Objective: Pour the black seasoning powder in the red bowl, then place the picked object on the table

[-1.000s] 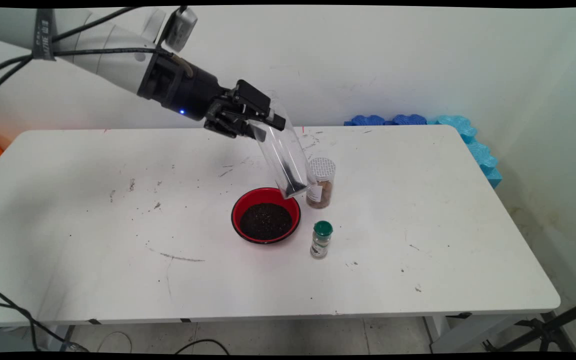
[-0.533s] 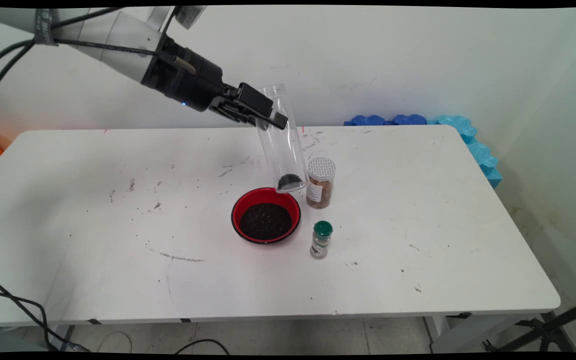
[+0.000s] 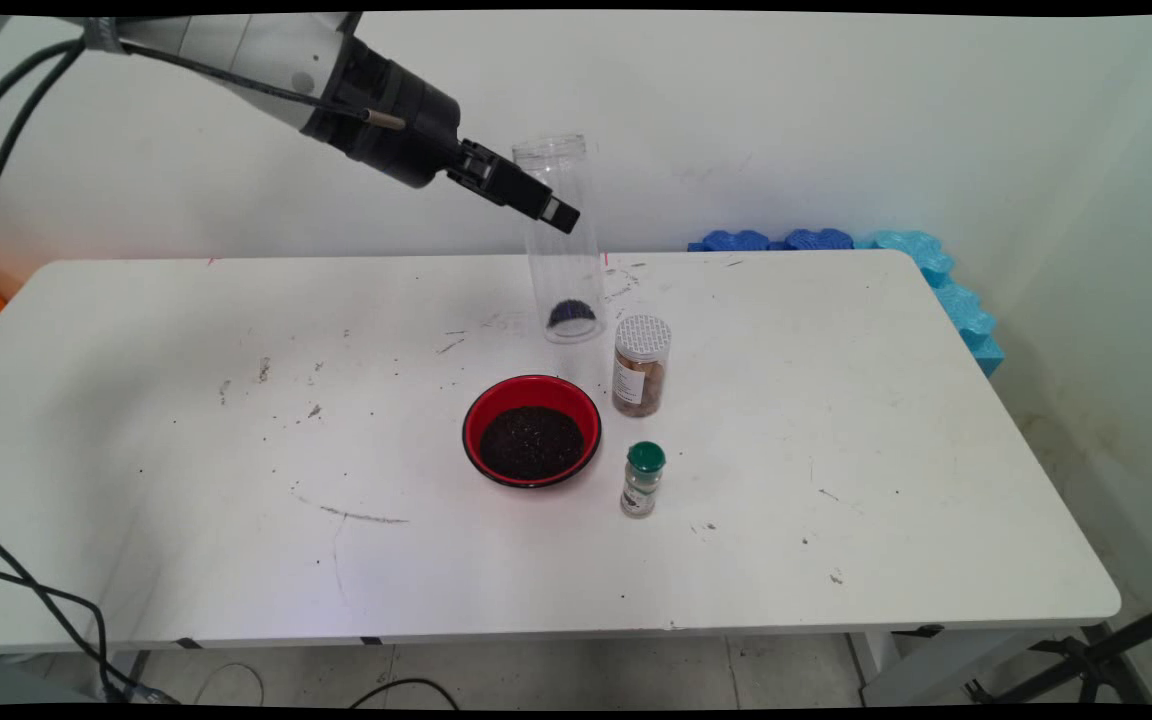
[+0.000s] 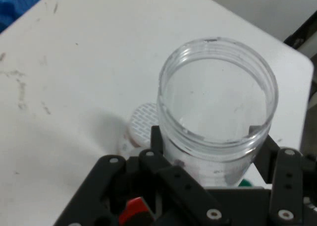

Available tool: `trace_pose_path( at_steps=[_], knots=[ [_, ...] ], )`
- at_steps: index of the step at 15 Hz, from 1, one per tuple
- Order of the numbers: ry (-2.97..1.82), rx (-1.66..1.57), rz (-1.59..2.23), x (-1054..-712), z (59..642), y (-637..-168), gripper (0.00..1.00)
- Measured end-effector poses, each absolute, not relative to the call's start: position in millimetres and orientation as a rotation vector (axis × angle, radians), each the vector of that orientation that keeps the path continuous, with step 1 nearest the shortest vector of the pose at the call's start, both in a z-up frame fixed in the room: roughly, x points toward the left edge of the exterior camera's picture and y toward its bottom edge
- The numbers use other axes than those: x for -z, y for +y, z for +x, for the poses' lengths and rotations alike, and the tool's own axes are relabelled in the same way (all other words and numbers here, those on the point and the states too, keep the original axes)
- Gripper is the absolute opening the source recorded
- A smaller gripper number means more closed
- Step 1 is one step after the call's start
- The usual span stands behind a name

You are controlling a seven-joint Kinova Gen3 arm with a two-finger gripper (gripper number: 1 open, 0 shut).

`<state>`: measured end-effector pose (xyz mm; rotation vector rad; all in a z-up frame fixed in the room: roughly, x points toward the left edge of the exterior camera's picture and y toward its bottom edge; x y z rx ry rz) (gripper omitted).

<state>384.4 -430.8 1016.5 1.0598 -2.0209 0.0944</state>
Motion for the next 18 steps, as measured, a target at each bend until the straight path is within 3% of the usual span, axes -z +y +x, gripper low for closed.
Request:
trace_pose_path(
  at_steps=[9, 18],
  knots=[
    [-2.201, -0.363, 0.739, -1020.7, 386.8, -445.5, 0.0],
    [-2.161, -0.461, 0.803, -1001.8, 404.0, -452.0, 0.0]
  ],
)
